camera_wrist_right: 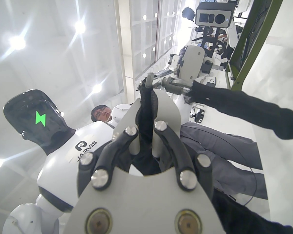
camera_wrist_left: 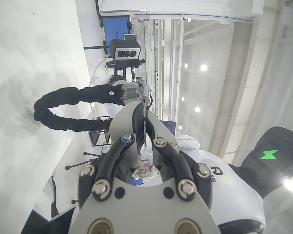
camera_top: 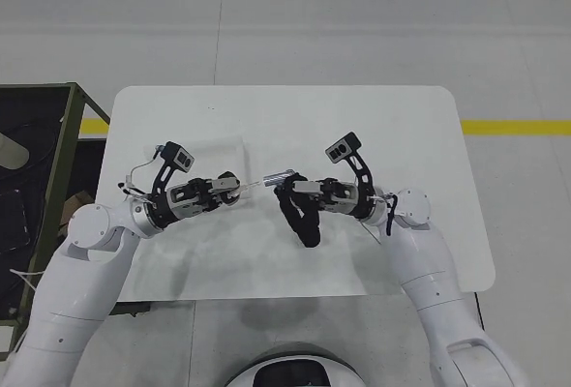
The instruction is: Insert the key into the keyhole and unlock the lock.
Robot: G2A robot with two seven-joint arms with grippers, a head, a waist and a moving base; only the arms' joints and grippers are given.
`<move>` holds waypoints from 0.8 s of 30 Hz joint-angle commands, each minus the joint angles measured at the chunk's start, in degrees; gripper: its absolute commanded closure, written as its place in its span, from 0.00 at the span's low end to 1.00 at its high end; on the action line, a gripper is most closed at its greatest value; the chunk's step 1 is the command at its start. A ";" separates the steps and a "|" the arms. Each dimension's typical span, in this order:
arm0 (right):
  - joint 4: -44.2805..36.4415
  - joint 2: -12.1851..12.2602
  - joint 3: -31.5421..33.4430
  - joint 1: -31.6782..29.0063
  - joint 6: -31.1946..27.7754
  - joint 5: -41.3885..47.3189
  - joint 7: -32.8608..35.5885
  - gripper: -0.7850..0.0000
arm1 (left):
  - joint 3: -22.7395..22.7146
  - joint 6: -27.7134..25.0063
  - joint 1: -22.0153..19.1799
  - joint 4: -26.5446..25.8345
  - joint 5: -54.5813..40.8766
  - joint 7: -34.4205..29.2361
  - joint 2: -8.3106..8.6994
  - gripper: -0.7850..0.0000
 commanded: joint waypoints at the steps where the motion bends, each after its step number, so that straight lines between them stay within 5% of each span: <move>1: 0.17 0.04 -0.21 0.09 -0.02 -0.03 -0.04 1.00 | -0.11 0.03 0.00 -0.02 0.20 -0.13 -0.18 1.00; 24: 1.20 0.48 -1.97 1.55 1.49 1.51 0.10 1.00 | -1.86 1.15 -0.32 0.11 2.27 -1.93 -2.19 1.00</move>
